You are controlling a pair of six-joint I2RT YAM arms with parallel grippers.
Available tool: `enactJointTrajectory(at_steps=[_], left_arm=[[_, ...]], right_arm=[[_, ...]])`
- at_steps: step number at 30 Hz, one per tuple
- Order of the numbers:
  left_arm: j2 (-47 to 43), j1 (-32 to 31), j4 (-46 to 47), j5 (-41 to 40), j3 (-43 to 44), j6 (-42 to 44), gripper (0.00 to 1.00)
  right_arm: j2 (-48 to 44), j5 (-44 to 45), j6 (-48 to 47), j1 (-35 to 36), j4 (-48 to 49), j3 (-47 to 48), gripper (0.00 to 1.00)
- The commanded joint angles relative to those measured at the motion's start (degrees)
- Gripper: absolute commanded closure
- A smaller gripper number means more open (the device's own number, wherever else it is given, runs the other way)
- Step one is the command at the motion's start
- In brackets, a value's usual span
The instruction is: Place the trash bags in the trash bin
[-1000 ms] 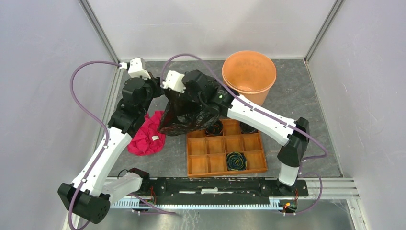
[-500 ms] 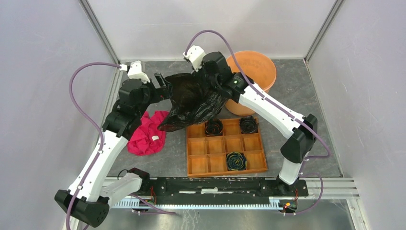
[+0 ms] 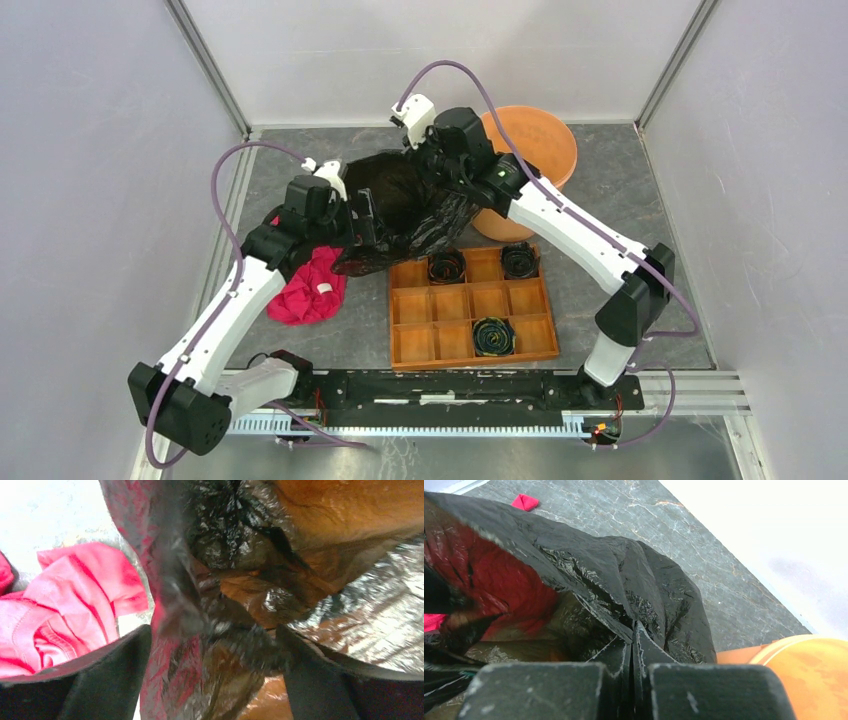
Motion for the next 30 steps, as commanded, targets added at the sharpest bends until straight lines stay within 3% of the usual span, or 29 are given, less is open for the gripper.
enactJointTrajectory(at_steps=[1,3,4,5,7,10,14,18,23,30], left_arm=[[1.6,-0.1,-0.2,-0.2,-1.3,-1.0,0.12],[1.5,-0.1,-1.7,-3.2,-0.7,-1.1,0.57],[0.6,-0.1,-2.2,-5.4,-0.1,-1.2,0.74],[-0.9,-0.1,-2.2,-7.6,0.8,-0.9,0.85],[-3.8,-0.1,-1.7,-10.4,4.0,1.2,0.96],[-5.2,0.0,0.2,-10.4,13.0,4.8,0.98],[-1.3,0.0,7.1,-0.4,26.8,3.4,0.98],[6.2,-0.1,15.9,10.0,37.4,-3.8,0.98],[20.1,-0.6,27.4,22.6,51.5,-20.1,0.98],[36.8,-8.8,32.1,21.5,74.2,-28.1,0.98]], right_arm=[[-4.2,-2.4,2.4,-0.9,3.8,-0.8,1.0],[-4.4,-2.9,2.7,-1.0,3.8,0.1,1.0],[-4.4,-2.9,2.7,-1.1,3.7,0.6,1.0],[-4.5,-2.9,2.6,-1.1,3.7,1.3,1.0],[-5.0,-2.9,2.2,-1.1,3.9,2.7,1.0],[-5.6,-2.0,1.7,-1.5,3.5,6.7,1.0],[-7.9,-0.2,0.5,-2.5,4.6,13.2,1.0],[-12.9,3.8,-2.8,-3.5,7.6,14.8,1.0],[-19.0,9.9,-6.8,-6.3,11.0,12.4,1.0],[-24.2,15.6,-13.2,-8.8,14.6,10.2,1.0]])
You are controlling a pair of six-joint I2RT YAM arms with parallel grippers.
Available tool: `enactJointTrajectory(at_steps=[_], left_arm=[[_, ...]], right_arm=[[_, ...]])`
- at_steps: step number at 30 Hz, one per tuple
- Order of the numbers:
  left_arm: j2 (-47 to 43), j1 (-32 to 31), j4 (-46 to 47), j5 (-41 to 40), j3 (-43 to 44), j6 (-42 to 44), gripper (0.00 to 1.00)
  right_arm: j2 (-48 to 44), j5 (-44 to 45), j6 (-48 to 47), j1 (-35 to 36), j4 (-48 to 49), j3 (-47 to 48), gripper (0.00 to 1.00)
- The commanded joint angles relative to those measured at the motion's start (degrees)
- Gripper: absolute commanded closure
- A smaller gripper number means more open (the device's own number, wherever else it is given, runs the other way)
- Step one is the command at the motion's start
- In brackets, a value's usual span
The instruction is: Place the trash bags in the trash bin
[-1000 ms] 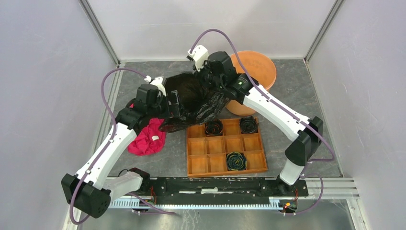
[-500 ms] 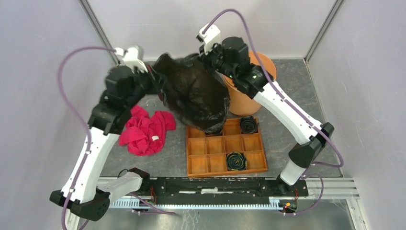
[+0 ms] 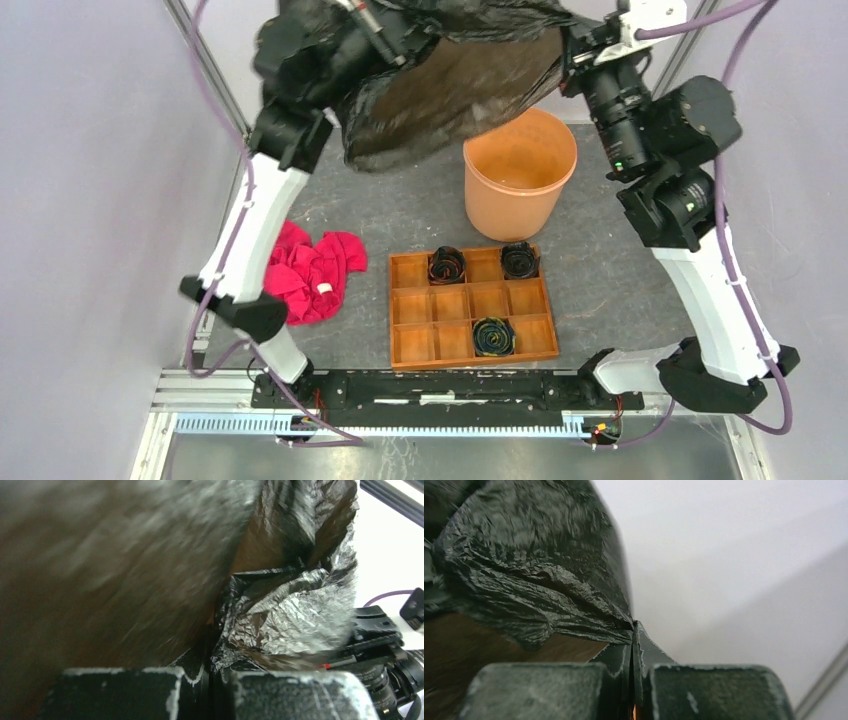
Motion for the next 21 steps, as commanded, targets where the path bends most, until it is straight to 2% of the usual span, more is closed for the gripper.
enactJointTrajectory(at_steps=[1,5,11,15,21], left_arm=[[7.4,-5.0,7.0,2.6,11.3,-10.0,0.98],[11.9,-7.2,13.5,0.5,11.8,-16.1,0.98],[13.2,-10.5,14.3,-5.0,10.6,-15.9,0.98],[11.7,-11.1,12.0,-6.5,7.6,-14.7,0.98],[10.5,-10.7,4.4,-8.0,7.7,-9.3,0.98]], right_arm=[[-1.2,6.9,-6.6,-0.8,3.8,-1.7,1.0],[-2.7,11.8,-10.3,-1.6,3.5,-1.6,1.0],[-7.0,13.8,-13.2,-2.2,3.5,-5.8,1.0],[-10.0,12.6,-13.7,-2.2,3.5,-10.5,1.0],[-11.1,14.5,-12.7,-2.2,0.7,-14.5,1.0]])
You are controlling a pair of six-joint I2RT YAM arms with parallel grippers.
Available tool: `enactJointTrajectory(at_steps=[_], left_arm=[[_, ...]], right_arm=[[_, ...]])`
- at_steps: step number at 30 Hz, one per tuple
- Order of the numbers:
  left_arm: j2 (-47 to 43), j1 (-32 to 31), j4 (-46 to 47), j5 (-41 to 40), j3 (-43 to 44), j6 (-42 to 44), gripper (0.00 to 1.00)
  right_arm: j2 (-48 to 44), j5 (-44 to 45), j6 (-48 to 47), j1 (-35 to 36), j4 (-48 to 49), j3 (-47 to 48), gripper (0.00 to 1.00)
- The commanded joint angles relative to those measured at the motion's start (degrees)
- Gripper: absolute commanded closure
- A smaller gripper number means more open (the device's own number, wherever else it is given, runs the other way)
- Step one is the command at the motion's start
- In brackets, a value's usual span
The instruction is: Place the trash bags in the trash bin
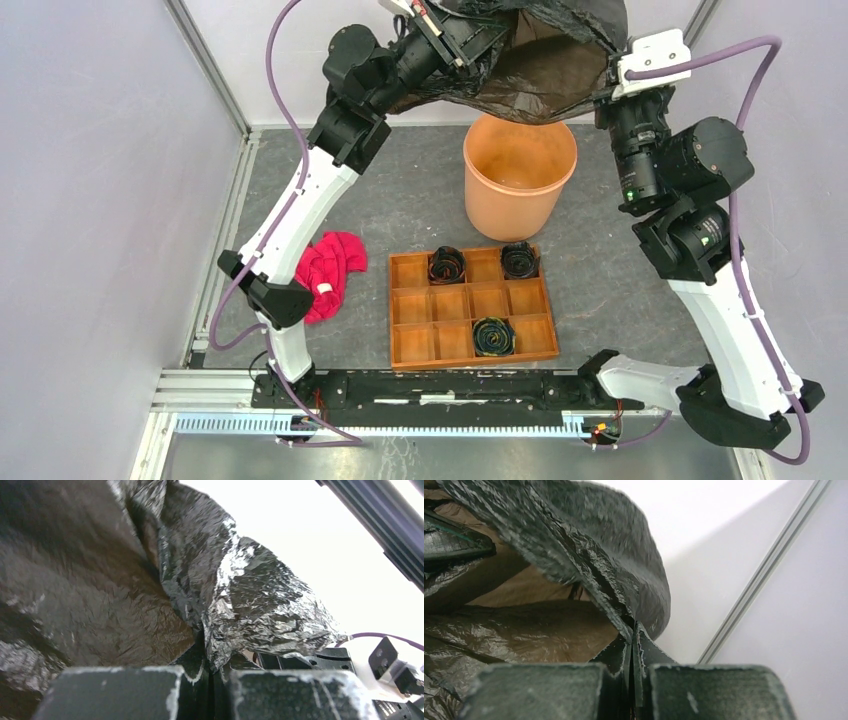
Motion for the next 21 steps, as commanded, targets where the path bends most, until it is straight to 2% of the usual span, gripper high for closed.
enactJointTrajectory(at_steps=[1,8,21], left_arm=[[-2.8,0.6,-4.3,-1.5,0.2,3.4,0.98],[-1.9,2.8,-5.3,-0.4,0.3,3.4,0.98],[3.0,7.6,-3.1,1.1,-2.3,1.9,0.98]], right_arm=[[-0.3,1.7,0.4,-0.2,-1.8,-1.4,1.0],[-1.9,-1.8,3.6,-0.2,-1.2,-2.0,1.0],[5.7,3.9,1.6,-0.3,-1.0,1.5,1.0]])
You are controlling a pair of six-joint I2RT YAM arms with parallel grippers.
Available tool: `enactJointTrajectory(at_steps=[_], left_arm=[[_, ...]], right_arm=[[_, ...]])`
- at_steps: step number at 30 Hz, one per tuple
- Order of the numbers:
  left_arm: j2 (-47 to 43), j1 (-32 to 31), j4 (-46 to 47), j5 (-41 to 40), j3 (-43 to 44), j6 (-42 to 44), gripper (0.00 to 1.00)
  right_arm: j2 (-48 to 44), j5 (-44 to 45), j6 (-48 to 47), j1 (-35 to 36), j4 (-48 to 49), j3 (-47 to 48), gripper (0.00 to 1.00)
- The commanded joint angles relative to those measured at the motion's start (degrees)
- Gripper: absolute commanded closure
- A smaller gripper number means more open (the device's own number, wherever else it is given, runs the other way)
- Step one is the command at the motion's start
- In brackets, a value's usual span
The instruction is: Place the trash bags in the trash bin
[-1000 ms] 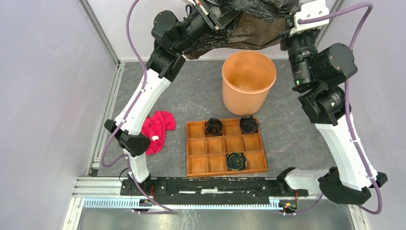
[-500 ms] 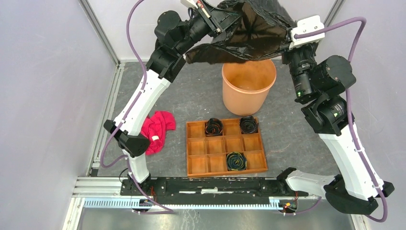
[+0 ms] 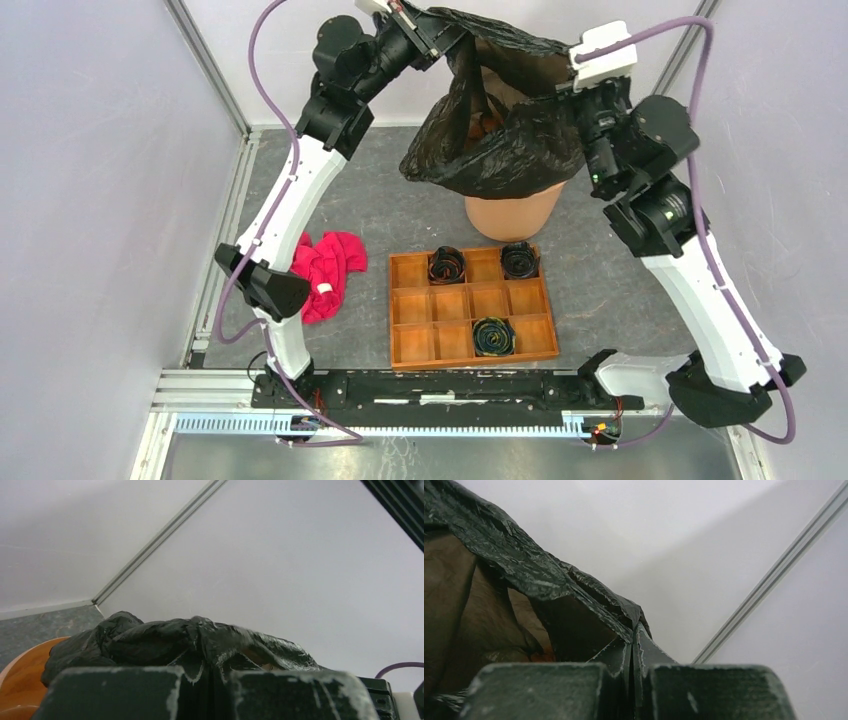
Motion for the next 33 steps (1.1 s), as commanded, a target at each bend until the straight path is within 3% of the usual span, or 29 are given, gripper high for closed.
enactJointTrajectory(at_steps=[1,7,11,16,20,25,33], left_arm=[[3.2,0.1,2.5,1.6,-0.2,1.0,0.98],[7.1,0.1,1.4,9.2,3.5,1.5,0.96],[5.5,0.2,-0.5,11.3,2.5,4.0,0.86],[0.7,0.5,1.6,15.7,-3.7,6.8,0.4],[-2.9,0.7,-2.9,18.3,-7.8,12.9,0.04],[-9.9,0.7,-7.0,18.0,-16.8,23.6,0.0],[-14.0,-2.7,-7.1,15.9,-23.2,30.2,0.0]], right_arm=[[2.3,2.1,-0.2,-0.3,1.6,1.9,1.0],[8.7,-4.8,7.5,-0.5,-6.5,8.1,1.0],[10.2,-9.8,16.4,-0.5,-6.7,10.1,1.0],[11.7,-9.8,24.0,-0.6,-4.3,10.5,1.0],[12.9,-8.1,26.7,-0.7,-3.6,10.6,1.0],[13.6,-8.1,29.6,-0.8,-3.6,10.5,1.0],[14.1,-8.7,31.5,-0.9,-2.9,10.0,1.0]])
